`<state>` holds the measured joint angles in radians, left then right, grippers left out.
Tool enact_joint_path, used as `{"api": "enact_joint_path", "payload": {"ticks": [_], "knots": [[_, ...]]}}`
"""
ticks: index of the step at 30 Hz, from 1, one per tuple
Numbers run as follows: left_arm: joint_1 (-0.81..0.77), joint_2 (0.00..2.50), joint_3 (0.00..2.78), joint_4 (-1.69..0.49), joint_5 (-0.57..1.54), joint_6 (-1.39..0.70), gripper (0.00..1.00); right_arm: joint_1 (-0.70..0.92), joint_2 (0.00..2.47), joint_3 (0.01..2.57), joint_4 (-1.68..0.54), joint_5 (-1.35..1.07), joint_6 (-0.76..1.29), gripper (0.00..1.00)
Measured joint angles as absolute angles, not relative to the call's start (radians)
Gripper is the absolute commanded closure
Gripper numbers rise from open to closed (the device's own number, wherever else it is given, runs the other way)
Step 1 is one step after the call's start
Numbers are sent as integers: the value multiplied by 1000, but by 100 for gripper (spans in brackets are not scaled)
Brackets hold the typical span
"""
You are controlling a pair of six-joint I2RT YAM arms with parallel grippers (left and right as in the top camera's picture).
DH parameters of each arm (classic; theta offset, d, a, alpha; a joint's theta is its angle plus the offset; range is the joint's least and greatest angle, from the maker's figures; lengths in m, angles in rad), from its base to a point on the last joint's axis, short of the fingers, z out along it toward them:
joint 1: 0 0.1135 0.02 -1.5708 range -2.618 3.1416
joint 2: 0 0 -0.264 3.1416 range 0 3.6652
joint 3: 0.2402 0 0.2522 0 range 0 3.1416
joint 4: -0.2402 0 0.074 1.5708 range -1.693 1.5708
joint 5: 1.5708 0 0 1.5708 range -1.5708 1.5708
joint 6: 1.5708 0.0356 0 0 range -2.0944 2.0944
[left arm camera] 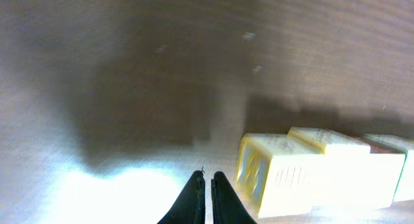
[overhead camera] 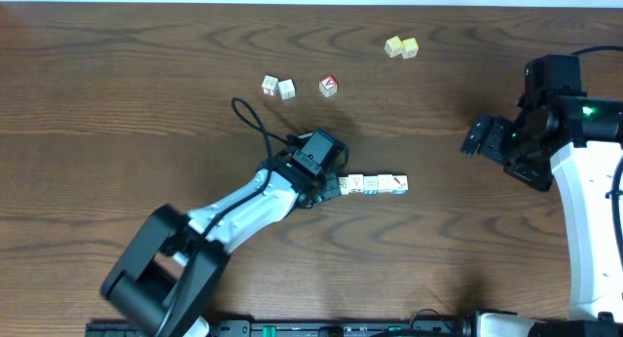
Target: Lift 5 blocks
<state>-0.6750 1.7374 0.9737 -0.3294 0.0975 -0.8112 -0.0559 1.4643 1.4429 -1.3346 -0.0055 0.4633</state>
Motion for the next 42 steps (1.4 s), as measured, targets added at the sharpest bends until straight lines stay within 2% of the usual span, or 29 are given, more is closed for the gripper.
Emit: {"api": "enact_joint_path", "payload": {"ticks": [7, 17, 42], "knots": [[-683, 1625, 973, -414, 140, -812, 92, -56, 1464, 1443, -1335, -6, 463, 1], [-805, 1760, 973, -305, 163, -844, 93, -56, 1464, 1443, -1335, -7, 463, 1], [-809, 1781, 973, -265, 71, -865, 92, -56, 1464, 1443, -1335, -7, 463, 1]]}}
